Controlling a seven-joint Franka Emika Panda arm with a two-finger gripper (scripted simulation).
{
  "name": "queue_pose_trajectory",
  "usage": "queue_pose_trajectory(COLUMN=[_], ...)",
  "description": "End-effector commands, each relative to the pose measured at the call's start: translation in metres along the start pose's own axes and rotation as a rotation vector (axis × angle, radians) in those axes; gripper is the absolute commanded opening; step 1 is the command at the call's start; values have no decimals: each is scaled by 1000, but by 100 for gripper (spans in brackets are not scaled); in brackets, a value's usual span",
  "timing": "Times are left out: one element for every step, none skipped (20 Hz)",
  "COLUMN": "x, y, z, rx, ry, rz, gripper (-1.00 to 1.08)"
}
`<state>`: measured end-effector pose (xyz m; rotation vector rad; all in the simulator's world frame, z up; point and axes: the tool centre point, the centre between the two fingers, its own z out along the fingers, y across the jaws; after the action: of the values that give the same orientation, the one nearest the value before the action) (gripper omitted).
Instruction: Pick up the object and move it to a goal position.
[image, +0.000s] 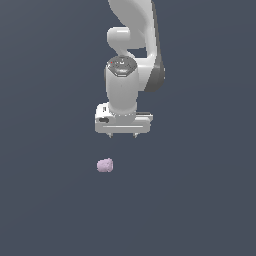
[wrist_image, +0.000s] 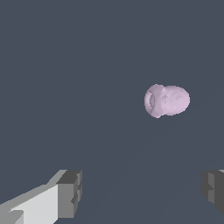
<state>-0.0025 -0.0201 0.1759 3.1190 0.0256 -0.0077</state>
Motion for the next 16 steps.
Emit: queue_pose_trajectory(x=[0, 0, 0, 0, 0, 0, 0, 0, 0, 0, 0, 0, 0, 0, 0, 1], y=[0, 0, 0, 1, 1, 2, 3, 3, 3, 4, 4, 3, 3, 4, 4, 4], z=[0, 0, -1, -2, -4, -6, -8, -10, -11, -11, -12, -11, -11, -11, -10, -10], rx=[0, 0, 1, 1, 2, 3, 5, 6, 6, 7, 7, 7, 6, 7, 7, 7], ry=[0, 0, 0, 1, 1, 2, 3, 3, 4, 4, 4, 4, 4, 4, 4, 3], rz=[0, 0, 1, 2, 3, 5, 6, 7, 6, 6, 5, 5, 7, 11, 16, 24], gripper=[100, 100, 100, 100, 100, 100, 100, 100, 100, 100, 100, 100, 100, 100, 100, 100])
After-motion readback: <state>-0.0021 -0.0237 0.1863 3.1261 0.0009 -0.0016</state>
